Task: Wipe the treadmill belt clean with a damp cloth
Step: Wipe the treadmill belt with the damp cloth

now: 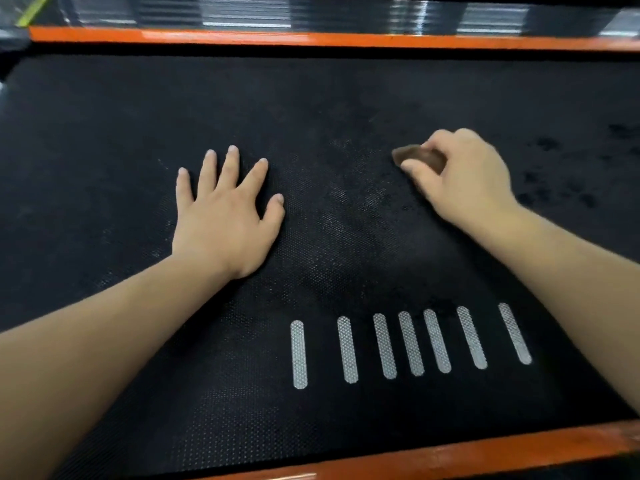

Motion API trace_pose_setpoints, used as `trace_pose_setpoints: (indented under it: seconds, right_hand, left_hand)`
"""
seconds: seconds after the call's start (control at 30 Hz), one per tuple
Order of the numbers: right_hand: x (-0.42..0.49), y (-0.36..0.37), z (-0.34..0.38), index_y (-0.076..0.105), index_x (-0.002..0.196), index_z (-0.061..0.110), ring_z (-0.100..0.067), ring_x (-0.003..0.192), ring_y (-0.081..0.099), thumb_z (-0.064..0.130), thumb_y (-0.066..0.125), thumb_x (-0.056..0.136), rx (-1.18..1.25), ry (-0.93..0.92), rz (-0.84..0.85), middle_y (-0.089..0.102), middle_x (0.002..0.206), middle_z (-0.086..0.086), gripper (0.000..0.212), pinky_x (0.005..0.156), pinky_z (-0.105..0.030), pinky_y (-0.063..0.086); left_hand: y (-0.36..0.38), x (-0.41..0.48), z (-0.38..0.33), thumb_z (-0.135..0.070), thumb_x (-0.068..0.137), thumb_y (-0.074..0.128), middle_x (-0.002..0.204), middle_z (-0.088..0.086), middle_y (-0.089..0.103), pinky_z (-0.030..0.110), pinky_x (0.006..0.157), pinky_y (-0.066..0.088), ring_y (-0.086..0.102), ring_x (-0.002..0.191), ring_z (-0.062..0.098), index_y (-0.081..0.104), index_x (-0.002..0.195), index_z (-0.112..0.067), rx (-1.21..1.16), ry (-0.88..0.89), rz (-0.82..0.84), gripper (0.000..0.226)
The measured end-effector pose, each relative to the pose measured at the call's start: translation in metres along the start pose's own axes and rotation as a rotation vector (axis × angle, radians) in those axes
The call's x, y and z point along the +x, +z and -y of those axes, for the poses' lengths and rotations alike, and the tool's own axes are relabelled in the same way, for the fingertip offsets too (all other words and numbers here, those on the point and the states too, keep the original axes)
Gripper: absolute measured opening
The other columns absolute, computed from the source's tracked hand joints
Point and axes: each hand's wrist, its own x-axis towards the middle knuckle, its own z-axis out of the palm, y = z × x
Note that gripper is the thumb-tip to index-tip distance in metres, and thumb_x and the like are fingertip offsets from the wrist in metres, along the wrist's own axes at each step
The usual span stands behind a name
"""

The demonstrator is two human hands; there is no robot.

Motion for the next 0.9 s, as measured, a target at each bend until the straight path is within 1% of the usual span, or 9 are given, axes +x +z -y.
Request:
trace_pose_setpoints:
  seconds: [0.17, 0.23, 0.33, 0.43, 0.53, 0.63, 0.7, 0.8, 0.9]
  right_hand:
    - [-0.100, -0.008, 0.058, 0.061, 0.085, 0.020, -0.019, 0.074, 0.052, 0.060, 0.040, 0.095, 0.183, -0.276, 0.139, 0.047, 0.081, 0.004, 0.047, 0.059, -0.033, 0.044]
    - [-0.101, -0.014, 0.050, 0.057, 0.081, 0.022, -0.018, 0.074, 0.052, 0.060, 0.038, 0.095, 0.133, -0.365, 0.154, 0.046, 0.080, 0.006, 0.044, 0.059, -0.032, 0.043]
    - [-0.054, -0.013, 0.009, 0.048, 0.082, 0.030, -0.023, 0.085, 0.056, 0.064, 0.039, 0.093, -0.006, -0.188, 0.032, 0.047, 0.085, 0.005, 0.037, 0.067, -0.033, 0.039]
    - [-0.067, -0.011, 0.009, 0.049, 0.088, 0.023, -0.028, 0.085, 0.056, 0.061, 0.045, 0.092, 0.017, -0.043, -0.015, 0.046, 0.088, 0.002, 0.038, 0.068, -0.037, 0.042]
    - [-0.130, -0.020, 0.046, 0.058, 0.087, 0.022, -0.019, 0.074, 0.051, 0.057, 0.051, 0.091, 0.240, -0.316, 0.157, 0.046, 0.083, 0.005, 0.036, 0.062, -0.035, 0.046]
    - [-0.113, -0.019, 0.026, 0.064, 0.091, 0.023, -0.020, 0.081, 0.057, 0.060, 0.045, 0.092, 0.079, -0.463, 0.148, 0.053, 0.085, 0.003, 0.041, 0.066, -0.037, 0.050]
    - [-0.069, -0.014, -0.007, 0.061, 0.095, 0.023, -0.029, 0.091, 0.059, 0.062, 0.040, 0.092, -0.069, -0.279, 0.024, 0.055, 0.091, -0.002, 0.044, 0.072, -0.041, 0.051]
    - [-0.035, -0.011, -0.040, 0.058, 0.099, 0.016, -0.036, 0.095, 0.056, 0.052, 0.054, 0.094, -0.050, 0.050, -0.070, 0.050, 0.095, -0.008, 0.036, 0.073, -0.040, 0.046]
    - [-0.070, -0.009, -0.012, 0.065, 0.099, 0.023, -0.023, 0.089, 0.053, 0.046, 0.065, 0.088, 0.157, -0.089, 0.000, 0.049, 0.093, -0.001, 0.026, 0.073, -0.032, 0.041]
  left_hand:
    - [0.000, 0.000, 0.000, -0.061, 0.100, 0.020, 0.170, 0.005, 0.007, 0.055, 0.124, -0.003, -0.003, 0.156, 0.027, 0.018, 0.160, -0.035, 0.000, -0.001, -0.018, 0.065]
    - [0.000, -0.001, 0.000, -0.061, 0.100, 0.020, 0.170, 0.005, 0.008, 0.055, 0.124, -0.003, -0.002, 0.156, 0.027, 0.019, 0.160, -0.035, -0.003, 0.004, -0.024, 0.065]
    - [0.000, -0.001, 0.000, -0.060, 0.100, 0.021, 0.170, 0.006, 0.009, 0.056, 0.124, -0.003, -0.001, 0.156, 0.028, 0.020, 0.160, -0.033, -0.008, 0.011, -0.009, 0.065]
    - [-0.004, -0.002, -0.002, -0.056, 0.102, 0.025, 0.169, 0.008, 0.012, 0.056, 0.124, -0.004, 0.001, 0.156, 0.028, 0.026, 0.158, -0.030, -0.044, 0.013, -0.018, 0.062]
    - [-0.008, -0.007, -0.012, -0.050, 0.102, 0.030, 0.165, 0.011, 0.025, 0.056, 0.124, 0.000, 0.012, 0.155, 0.030, 0.042, 0.151, -0.024, -0.087, 0.108, -0.058, 0.057]
    - [-0.008, -0.007, -0.040, -0.045, 0.102, 0.041, 0.166, 0.009, 0.024, 0.053, 0.125, 0.002, 0.011, 0.155, 0.029, 0.044, 0.149, -0.026, -0.174, 0.133, -0.006, 0.050]
    - [-0.005, -0.005, -0.058, -0.045, 0.103, 0.039, 0.168, 0.005, 0.018, 0.054, 0.124, -0.003, 0.005, 0.156, 0.026, 0.039, 0.151, -0.031, -0.217, 0.095, 0.022, 0.051]
    - [0.008, -0.003, -0.069, -0.046, 0.104, 0.028, 0.170, 0.003, 0.009, 0.059, 0.122, -0.006, -0.002, 0.156, 0.025, 0.026, 0.157, -0.033, -0.132, 0.055, 0.001, 0.055]
    - [0.013, -0.003, -0.070, -0.045, 0.104, 0.020, 0.170, 0.004, 0.003, 0.061, 0.121, -0.007, -0.006, 0.156, 0.026, 0.017, 0.160, -0.031, -0.057, 0.053, 0.001, 0.058]
